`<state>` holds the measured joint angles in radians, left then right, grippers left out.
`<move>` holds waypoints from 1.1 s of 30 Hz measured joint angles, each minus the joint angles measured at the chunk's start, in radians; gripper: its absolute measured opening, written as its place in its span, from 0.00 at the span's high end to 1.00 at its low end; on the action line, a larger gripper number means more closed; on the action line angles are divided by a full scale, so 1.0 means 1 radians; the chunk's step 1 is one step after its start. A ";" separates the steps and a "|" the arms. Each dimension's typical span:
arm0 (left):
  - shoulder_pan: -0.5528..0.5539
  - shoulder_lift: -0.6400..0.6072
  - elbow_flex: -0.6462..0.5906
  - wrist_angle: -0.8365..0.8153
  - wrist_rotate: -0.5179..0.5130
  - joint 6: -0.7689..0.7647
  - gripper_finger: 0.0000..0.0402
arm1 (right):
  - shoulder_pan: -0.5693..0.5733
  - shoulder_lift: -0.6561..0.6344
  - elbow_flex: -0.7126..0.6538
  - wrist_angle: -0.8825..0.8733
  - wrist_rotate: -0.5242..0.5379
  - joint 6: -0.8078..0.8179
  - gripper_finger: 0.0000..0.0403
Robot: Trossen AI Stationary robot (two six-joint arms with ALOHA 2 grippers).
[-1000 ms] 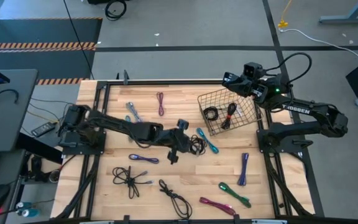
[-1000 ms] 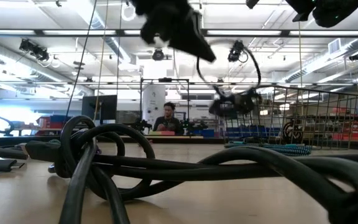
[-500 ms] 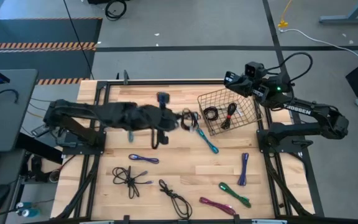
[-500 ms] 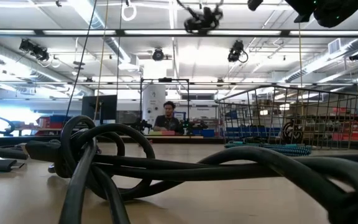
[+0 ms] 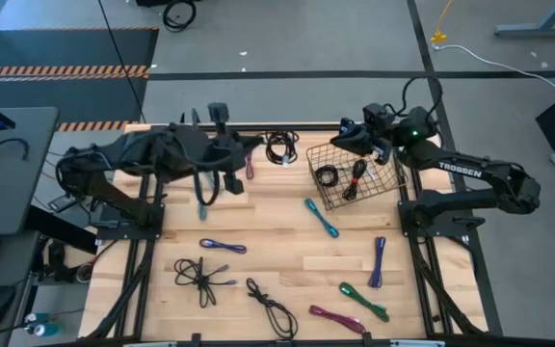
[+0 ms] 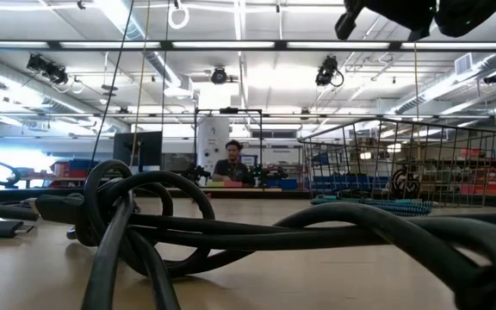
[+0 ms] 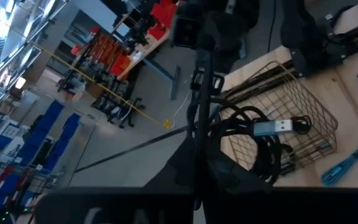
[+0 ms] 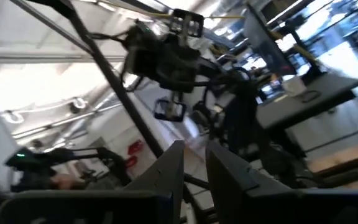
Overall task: Pick and place USB-C Cables
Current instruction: Put the black charger cable into the wire basket
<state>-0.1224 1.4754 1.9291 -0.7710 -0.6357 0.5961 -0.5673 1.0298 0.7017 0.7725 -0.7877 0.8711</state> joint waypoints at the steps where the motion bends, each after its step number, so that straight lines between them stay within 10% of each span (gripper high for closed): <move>1: 0.003 0.000 0.011 -0.008 0.000 0.000 0.98 | 0.004 0.000 0.000 -0.015 0.016 -0.031 0.80; 12: 0.010 0.003 0.018 -0.036 0.000 0.003 0.98 | 0.024 0.012 0.000 -0.175 0.220 -0.182 0.56; 24: 0.010 0.004 0.018 -0.035 0.000 0.002 0.98 | 0.151 0.252 0.053 0.028 0.236 -0.141 0.47; 33: 0.010 0.004 0.018 -0.035 0.000 -0.001 0.98 | 0.194 0.402 0.307 -0.143 0.145 -0.241 0.47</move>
<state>-0.1123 1.4792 1.9469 -0.8060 -0.6353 0.5949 -0.3731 1.4313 1.0086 0.6292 -0.6423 0.6304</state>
